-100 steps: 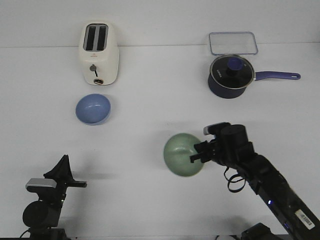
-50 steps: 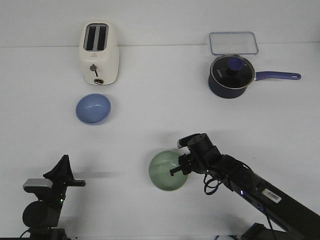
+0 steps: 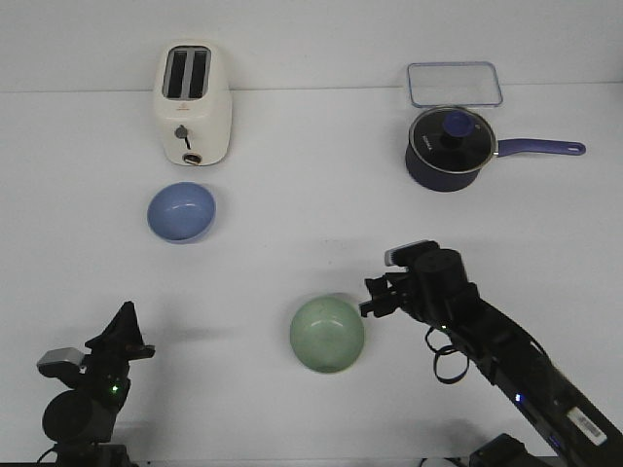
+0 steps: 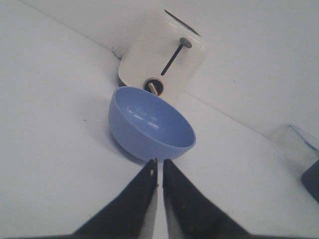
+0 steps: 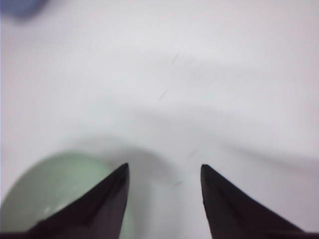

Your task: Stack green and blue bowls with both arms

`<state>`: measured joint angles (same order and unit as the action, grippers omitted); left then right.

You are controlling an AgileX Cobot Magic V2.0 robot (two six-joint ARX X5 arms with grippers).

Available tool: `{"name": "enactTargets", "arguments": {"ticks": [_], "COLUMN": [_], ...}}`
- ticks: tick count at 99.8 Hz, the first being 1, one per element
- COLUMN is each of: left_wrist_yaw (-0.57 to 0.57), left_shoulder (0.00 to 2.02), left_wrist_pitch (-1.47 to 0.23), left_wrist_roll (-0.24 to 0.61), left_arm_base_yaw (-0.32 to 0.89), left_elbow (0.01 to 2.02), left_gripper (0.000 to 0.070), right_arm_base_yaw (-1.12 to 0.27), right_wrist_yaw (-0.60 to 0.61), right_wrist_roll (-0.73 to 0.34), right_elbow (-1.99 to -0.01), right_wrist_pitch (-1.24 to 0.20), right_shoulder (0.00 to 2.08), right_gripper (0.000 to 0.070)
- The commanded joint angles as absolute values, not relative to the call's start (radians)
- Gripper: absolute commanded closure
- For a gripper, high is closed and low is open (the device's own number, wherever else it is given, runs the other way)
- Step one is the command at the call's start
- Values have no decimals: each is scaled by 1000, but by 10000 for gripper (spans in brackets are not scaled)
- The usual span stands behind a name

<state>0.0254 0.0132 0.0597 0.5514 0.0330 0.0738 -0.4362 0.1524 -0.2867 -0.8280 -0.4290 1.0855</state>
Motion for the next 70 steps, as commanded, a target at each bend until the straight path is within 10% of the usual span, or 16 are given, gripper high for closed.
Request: {"name": "enactTargets", "arguments": {"ticks": [1, 44, 60, 70], "left_wrist_yaw": [27, 27, 33, 33], "left_shoulder": [32, 736, 1073, 1239], "left_wrist_pitch": [39, -77, -75, -64], "left_wrist_roll": [581, 379, 340, 317], "left_arm_base_yaw": [32, 32, 32, 23], "left_elbow": [128, 583, 759, 847], "left_gripper": [685, 672, 149, 116], "right_arm_base_yaw": [-398, -288, -288, -288], "right_wrist_yaw": [138, 131, 134, 138], "right_wrist_roll": [-265, -272, -272, -271], "right_elbow": [-813, -573, -573, -573], "right_wrist_pitch": [-410, -296, -291, -292], "right_shoulder": [1041, 810, 811, 811], "right_gripper": [405, 407, 407, 407]}}
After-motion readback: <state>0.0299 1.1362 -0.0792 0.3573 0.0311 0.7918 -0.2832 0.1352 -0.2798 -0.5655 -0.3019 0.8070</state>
